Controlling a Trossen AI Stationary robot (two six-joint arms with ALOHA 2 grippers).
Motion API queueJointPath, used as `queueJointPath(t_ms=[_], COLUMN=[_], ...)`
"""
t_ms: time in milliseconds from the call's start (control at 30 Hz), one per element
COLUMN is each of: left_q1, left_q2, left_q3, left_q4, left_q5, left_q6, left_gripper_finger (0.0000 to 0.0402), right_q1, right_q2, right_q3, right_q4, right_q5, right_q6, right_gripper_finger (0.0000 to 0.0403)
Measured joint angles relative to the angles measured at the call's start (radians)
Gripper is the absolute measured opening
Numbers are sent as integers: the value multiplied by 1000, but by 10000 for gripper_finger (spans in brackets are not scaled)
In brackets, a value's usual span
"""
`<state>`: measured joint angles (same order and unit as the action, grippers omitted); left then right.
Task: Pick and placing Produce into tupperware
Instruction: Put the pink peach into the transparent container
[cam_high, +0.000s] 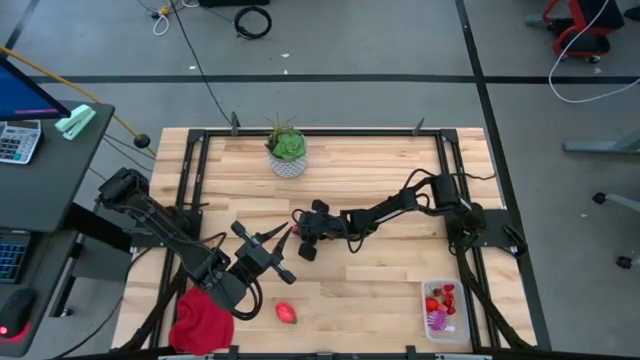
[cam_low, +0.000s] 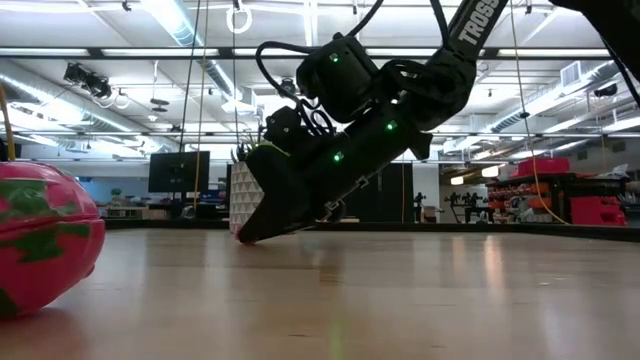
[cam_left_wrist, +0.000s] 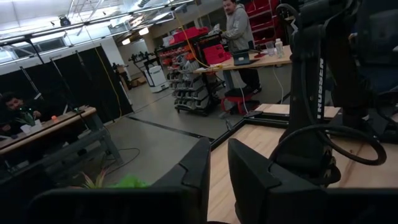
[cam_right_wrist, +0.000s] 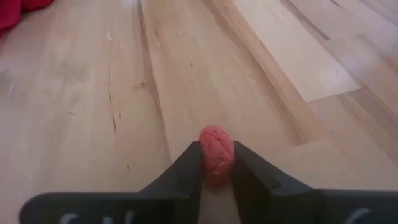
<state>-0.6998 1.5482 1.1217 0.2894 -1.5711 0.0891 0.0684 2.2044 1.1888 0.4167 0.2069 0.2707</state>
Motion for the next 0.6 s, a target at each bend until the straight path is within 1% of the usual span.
queueJointPath(t_ms=[100, 167, 267, 333, 467, 600], left_q1=[0, 0, 0, 0, 2, 3], left_q2=[0, 0, 0, 0, 0, 0], left_q3=[0, 0, 0, 0, 0, 0], left_q4=[-4, -8, -12, -17, -19, -19], left_q5=[0, 0, 0, 0, 0, 0], left_q6=[0, -1, -2, -13, -21, -26], left_gripper_finger=[58, 57, 59, 62, 63, 58], right_q1=[5, 7, 22, 40, 118, 256], right_q2=[-26, -56, -134, -202, -335, -470], right_q3=[0, 1, 1, 1, -1, -1], right_q4=[-68, -155, -352, -507, -791, -1016], right_q5=[2, 1, -19, -79, -206, -242], right_q6=[21, 24, 42, 79, 163, 255], right_gripper_finger=[72, 76, 81, 82, 81, 80])
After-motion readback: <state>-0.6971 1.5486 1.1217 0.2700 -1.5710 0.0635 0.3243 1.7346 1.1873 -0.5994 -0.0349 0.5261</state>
